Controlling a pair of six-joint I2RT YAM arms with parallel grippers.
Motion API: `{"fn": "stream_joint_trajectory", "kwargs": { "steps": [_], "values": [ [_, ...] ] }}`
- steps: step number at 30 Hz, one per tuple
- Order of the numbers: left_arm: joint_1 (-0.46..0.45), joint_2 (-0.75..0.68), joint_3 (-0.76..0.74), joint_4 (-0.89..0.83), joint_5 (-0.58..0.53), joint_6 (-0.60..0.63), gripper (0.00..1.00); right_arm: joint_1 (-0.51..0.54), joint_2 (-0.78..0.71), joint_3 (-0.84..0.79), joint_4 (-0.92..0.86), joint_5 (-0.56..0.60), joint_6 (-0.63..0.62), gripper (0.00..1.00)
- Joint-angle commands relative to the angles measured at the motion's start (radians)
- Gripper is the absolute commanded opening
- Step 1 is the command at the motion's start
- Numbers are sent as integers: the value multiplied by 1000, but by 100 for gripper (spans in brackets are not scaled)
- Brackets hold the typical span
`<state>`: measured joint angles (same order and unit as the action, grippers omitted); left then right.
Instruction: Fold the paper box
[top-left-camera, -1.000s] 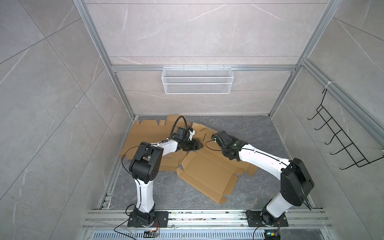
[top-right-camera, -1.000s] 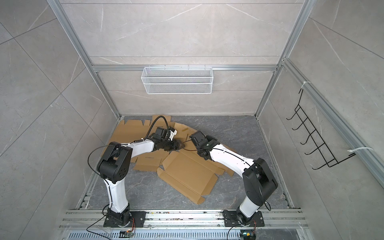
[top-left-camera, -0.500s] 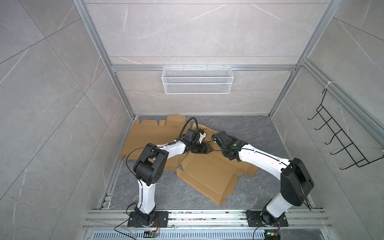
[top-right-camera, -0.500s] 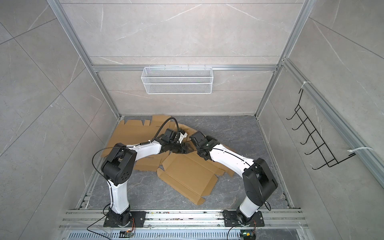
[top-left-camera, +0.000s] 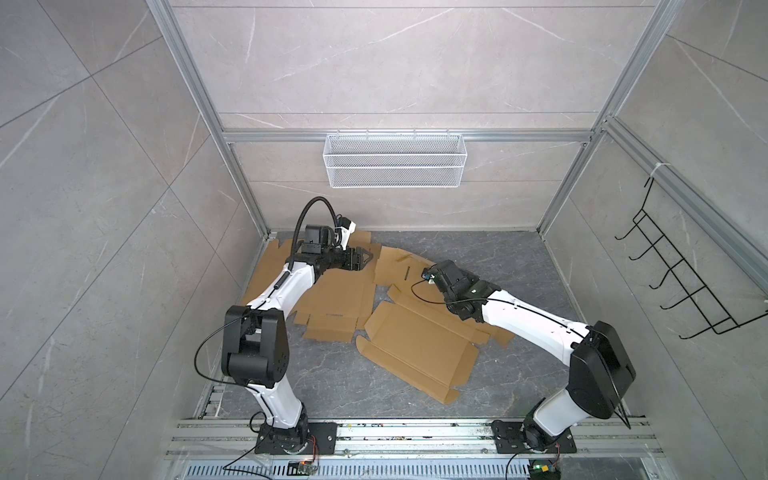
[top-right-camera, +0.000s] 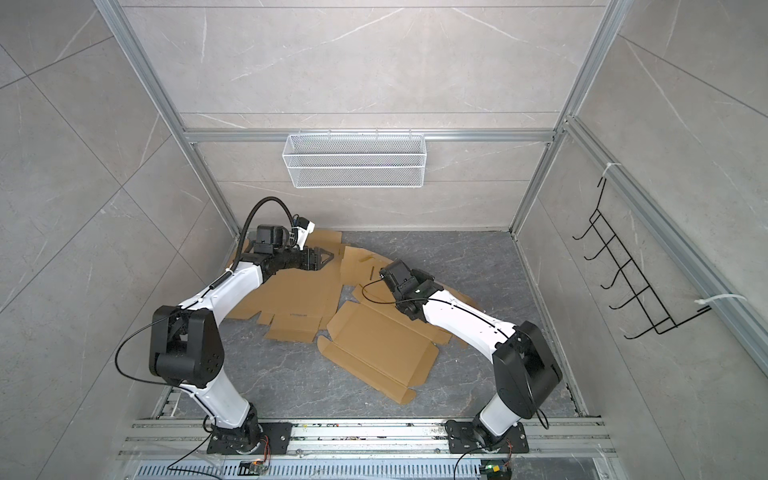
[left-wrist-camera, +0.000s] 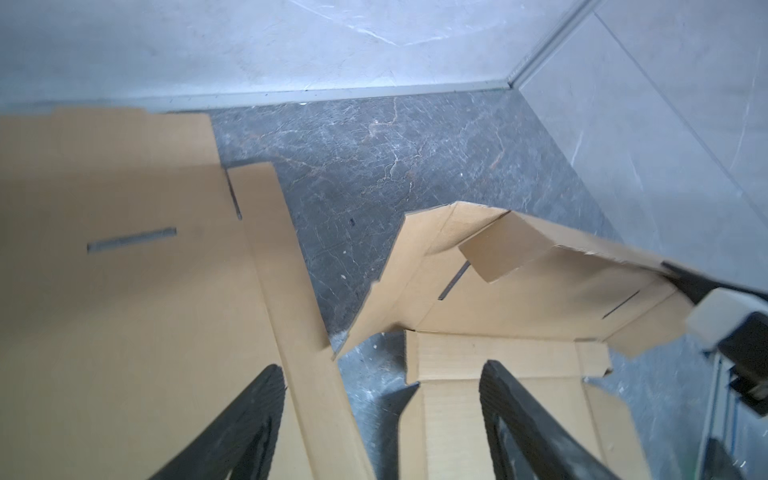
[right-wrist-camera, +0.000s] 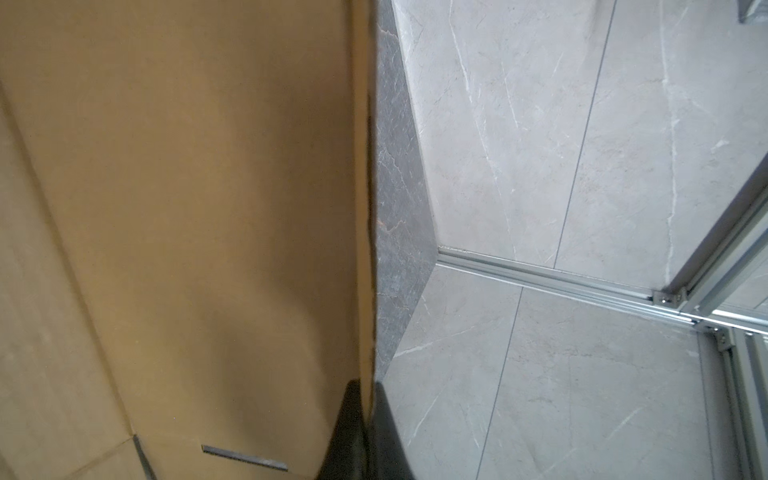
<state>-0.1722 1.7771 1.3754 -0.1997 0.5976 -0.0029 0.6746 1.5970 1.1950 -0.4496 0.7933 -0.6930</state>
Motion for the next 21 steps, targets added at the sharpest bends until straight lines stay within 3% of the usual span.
{"fn": "stream_joint_trajectory", "kwargs": {
  "steps": [1, 7, 12, 16, 21],
  "values": [
    [-3, 87, 65, -36, 144, 149, 77, 6, -35, -9, 37, -29, -31, 0],
    [-36, 161, 74, 74, 150, 222, 76, 6, -44, -16, 40, -41, -37, 0],
    [-38, 235, 120, 114, 147, 212, 70, 11, -54, -21, 38, -50, -37, 0],
    [-65, 244, 112, 138, 154, 219, 57, 12, -44, -10, 25, -46, -29, 0],
    [-71, 197, 64, 144, 114, 240, 28, 13, -30, 9, 12, -1, -8, 0]
  ]
}}
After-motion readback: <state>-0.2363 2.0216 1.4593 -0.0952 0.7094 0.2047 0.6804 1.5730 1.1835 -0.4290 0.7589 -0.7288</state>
